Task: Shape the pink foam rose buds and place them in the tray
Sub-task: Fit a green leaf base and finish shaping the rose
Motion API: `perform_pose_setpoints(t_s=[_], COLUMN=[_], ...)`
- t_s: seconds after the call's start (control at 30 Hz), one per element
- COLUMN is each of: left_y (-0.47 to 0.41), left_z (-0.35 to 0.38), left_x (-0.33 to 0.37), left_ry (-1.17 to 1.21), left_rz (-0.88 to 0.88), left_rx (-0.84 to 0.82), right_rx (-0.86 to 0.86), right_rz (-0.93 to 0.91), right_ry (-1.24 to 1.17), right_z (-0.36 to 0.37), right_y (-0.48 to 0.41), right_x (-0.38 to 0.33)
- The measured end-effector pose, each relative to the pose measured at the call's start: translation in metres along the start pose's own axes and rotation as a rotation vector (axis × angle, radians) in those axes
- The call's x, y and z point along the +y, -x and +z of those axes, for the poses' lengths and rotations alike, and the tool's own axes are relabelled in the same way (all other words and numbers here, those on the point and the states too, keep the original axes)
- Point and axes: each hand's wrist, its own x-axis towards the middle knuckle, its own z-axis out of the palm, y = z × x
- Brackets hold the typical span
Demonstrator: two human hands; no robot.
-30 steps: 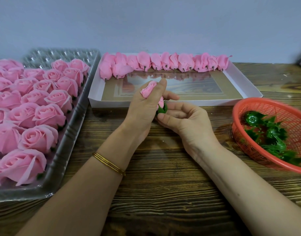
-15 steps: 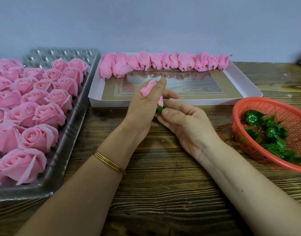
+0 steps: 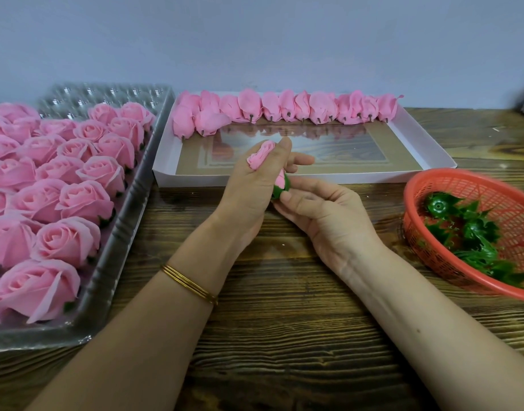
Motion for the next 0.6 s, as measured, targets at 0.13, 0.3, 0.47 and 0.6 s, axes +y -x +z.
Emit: perform_pose_setpoints(t_s=[0.13, 0.3, 0.47, 0.6], left_y=[-0.0018, -0.0025, -0.0008, -0.001], left_z=[-0.0003, 0.0005, 0.0015, -0.0009], left_x=[-0.0028, -0.0043, -0.0011, 0.0011], left_ry=[-0.013, 0.027, 0.067, 0.106], left_rz=[0.012, -0.03, -0.08, -0.089], left_rx=[0.005, 0.027, 0.006, -0.014], right_rx=[0.023, 0.004, 0.022, -0.032], right_rz=[-0.061, -0.146, -0.219, -0.14], right_ry=[0.064, 0.162, 0.268, 0.166], right_z=[0.0001, -0.0012, -0.0022, -0.0002], right_y=[0.0003, 0.0005, 0.0002, -0.0006], right_x=[0.0015, 0.0021, 0.0008, 0.0001])
